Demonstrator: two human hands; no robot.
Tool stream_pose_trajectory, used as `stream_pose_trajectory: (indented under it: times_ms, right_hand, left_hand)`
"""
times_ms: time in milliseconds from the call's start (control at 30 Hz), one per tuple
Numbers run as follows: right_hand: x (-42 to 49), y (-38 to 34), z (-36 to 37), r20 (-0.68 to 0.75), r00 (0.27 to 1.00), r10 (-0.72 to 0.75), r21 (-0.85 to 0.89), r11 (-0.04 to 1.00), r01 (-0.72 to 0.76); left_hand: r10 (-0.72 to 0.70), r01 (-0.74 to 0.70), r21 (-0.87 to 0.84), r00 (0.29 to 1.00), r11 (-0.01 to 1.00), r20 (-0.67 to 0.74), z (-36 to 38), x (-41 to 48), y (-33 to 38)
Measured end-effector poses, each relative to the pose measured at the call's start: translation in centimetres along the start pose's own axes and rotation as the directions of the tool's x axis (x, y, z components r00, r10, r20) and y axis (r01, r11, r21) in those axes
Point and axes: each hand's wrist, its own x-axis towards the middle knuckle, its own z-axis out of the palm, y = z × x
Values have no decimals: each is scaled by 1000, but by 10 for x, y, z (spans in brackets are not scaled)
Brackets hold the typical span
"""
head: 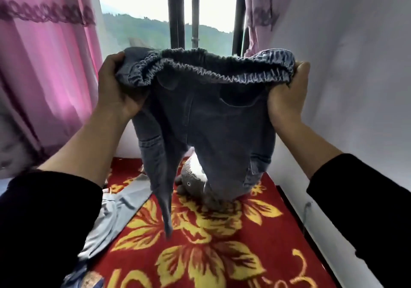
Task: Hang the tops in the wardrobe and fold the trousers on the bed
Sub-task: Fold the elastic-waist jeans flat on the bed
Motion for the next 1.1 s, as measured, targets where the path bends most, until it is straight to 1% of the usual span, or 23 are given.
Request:
stream_pose_trajectory:
  times_ms: [67,133,233,267,333,367,400,433,467,500,533,567,633,700,733,800,833,900,933,1000,1033,1067,1100]
  right_hand:
    - [-30,16,-10,8,999,46,-22,999,-46]
    - [-66,37,-21,36,993,111,-59,992,-109]
    - [-122,72,-41,96,975,202,-116,975,-191]
    - [-142,83,-49,132,962,238,-149,965,-218]
    - [-183,104,-66,212,923,321,-286,924,-255]
    - [-203,115,-75,256,895,365,-374,891,-257]
    - [-223,125,-85,305,855,419,-461,851,-253]
    - [-243,135,-94,360,795,488,-549,799,-243]
    - [-262,144,-103,416,717,560,-631,745,-215]
    - [-282,153,-113,464,624,629,-708,687,-166]
    - [-300,160,-121,506,532,679,-758,644,-102]
    - [-318,167,-130,534,452,714,-785,618,-48]
    - [-349,177,-144,552,322,769,-810,586,-12]
    - [-373,178,-157,562,183,807,-823,568,22]
    - [-385,178,-164,562,113,819,-827,559,61]
    - [-408,179,-178,547,-14,837,-822,541,179]
    - [-423,182,-186,527,-77,847,-816,529,234]
    - [-453,189,-200,459,-203,865,-803,502,322]
    - [-469,193,-206,421,-250,872,-796,487,359]
    - [-498,200,-216,359,-300,884,-794,458,400]
    - [-512,205,-221,328,-321,889,-796,443,413]
    - [-524,209,-225,293,-350,890,-792,430,433]
    - [-536,214,-228,261,-387,884,-784,428,450]
  left_hand:
    - [-69,69,16,998,998,9,-22,-29,-13]
    - [-152,153,34,987,988,-47,-53,-64,-32]
    - [-323,329,51,940,943,-108,-106,-127,-65]
    - [-383,393,53,913,918,-139,-120,-150,-75]
    - [-488,509,40,843,860,-227,-147,-196,-97]
    - [-545,578,35,787,815,-287,-160,-219,-109]
    - [-604,657,33,711,753,-360,-170,-242,-118]
    - [-648,738,44,617,673,-447,-182,-264,-128]
    - [-673,814,67,520,577,-525,-194,-286,-137]
    - [-680,874,105,439,474,-588,-208,-307,-146]
    - [-675,916,142,374,374,-636,-221,-328,-154]
    - [-663,942,168,325,291,-675,-233,-348,-162]
    - [-644,966,171,258,195,-720,-250,-387,-175]
    - [-595,973,152,226,172,-771,-262,-422,-183]
    - [-573,976,140,213,170,-791,-268,-439,-185]
    - [-575,980,144,197,138,-794,-280,-474,-189]
    - [-587,980,164,197,110,-785,-286,-492,-191]
    - [-607,961,275,233,25,-759,-294,-526,-196]
    - [-612,939,342,264,-11,-745,-298,-542,-200]
    - [-613,906,423,320,-24,-722,-305,-568,-208]
    - [-621,904,427,327,-14,-713,-310,-579,-212]
    - [-630,912,410,309,-17,-713,-317,-591,-215]
    - [-639,917,397,280,-44,-717,-324,-604,-217]
